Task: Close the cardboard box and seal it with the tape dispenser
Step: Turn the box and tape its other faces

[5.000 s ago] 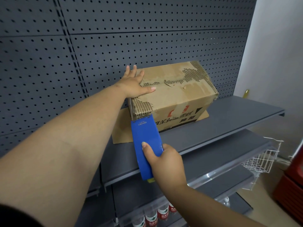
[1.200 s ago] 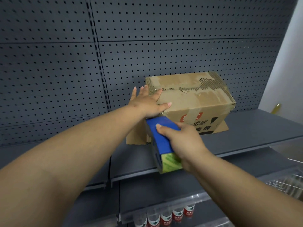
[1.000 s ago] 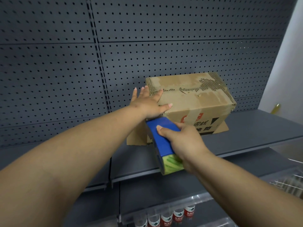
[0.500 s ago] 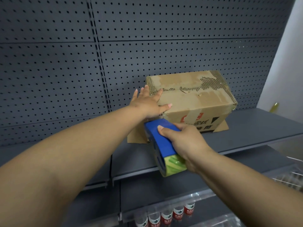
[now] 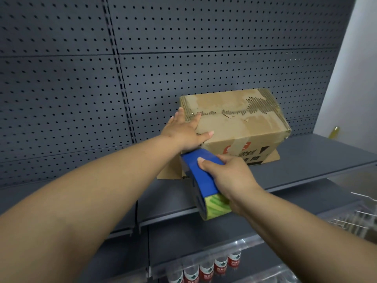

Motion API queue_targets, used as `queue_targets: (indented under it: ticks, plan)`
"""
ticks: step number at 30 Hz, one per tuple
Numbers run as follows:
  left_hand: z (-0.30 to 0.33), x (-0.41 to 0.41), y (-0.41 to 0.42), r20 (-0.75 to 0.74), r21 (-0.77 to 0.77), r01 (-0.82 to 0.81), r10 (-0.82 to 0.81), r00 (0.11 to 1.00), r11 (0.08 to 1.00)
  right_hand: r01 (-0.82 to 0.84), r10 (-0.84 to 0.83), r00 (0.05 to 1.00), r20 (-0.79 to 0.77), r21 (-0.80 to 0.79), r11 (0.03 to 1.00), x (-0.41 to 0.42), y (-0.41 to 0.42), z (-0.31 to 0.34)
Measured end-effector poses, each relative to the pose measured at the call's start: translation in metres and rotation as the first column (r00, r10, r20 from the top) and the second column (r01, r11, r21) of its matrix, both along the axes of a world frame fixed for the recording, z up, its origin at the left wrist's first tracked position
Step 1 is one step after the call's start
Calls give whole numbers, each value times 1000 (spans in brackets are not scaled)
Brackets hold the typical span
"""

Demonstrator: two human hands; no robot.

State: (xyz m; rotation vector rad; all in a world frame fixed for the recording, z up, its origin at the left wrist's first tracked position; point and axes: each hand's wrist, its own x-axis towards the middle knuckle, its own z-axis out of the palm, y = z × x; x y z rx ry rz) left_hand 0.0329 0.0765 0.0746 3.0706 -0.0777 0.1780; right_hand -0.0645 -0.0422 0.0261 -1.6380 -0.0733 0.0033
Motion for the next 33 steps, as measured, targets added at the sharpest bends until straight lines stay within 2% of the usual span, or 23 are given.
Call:
queue_targets:
  ticks: [2, 4, 6, 10, 12, 14, 16, 20, 22, 23, 26, 29, 31, 33]
  plan:
    - [0, 4, 2, 4, 14, 5, -5, 1000, 1000, -51, 47, 997, -65, -54, 997, -5, 5, -14]
    - [-2, 6, 3, 4, 22, 16, -16, 1000, 1000, 19, -27, 998, -58, -127, 992, -6, -2, -28]
    - [-3, 9, 5, 13, 17, 10, -11, 1000, 1000, 123, -125, 992, -25, -71, 990, -4, -22, -22]
    - [-4, 16, 5, 38, 12, 17, -17, 999, 1000, 39, -39, 998, 48, 10, 999, -9, -49, 2]
    - [-13, 18, 9, 149, -43, 44, -37, 988, 998, 22, -26, 993, 111, 40, 999, -12, -54, 12]
    - [-27, 17, 12, 323, -144, 139, -86, 942, 980, 55, -71, 986, 149, 112, 992, -10, -64, 21]
    - [-41, 14, 10, 464, -323, 277, -103, 880, 905, 106, -135, 973, 187, 158, 982, -6, -71, 29]
    - [-56, 10, -1, 568, -666, 442, 25, 822, 601, 138, -186, 943, 274, 186, 973, 4, -72, 39]
    - [-57, 7, -6, 570, -744, 488, 51, 820, 456, 141, -196, 932, 303, 195, 971, 10, -68, 44]
    - [-58, 7, -5, 587, -740, 513, 44, 809, 436, 136, -197, 930, 310, 209, 968, 14, -66, 46]
    - [-66, 14, 9, 658, -597, 616, -127, 743, 513, 104, -175, 933, 316, 228, 968, 24, -61, 52]
    - [-69, 22, 31, 582, -427, 622, -328, 745, 656, 60, -137, 940, 312, 244, 968, 36, -59, 56]
    - [-67, 24, 39, 502, -320, 557, -362, 786, 766, 28, -103, 944, 314, 236, 971, 45, -60, 57]
    - [-64, 25, 39, 492, -253, 489, -324, 808, 835, -4, -64, 943, 327, 204, 979, 54, -61, 58]
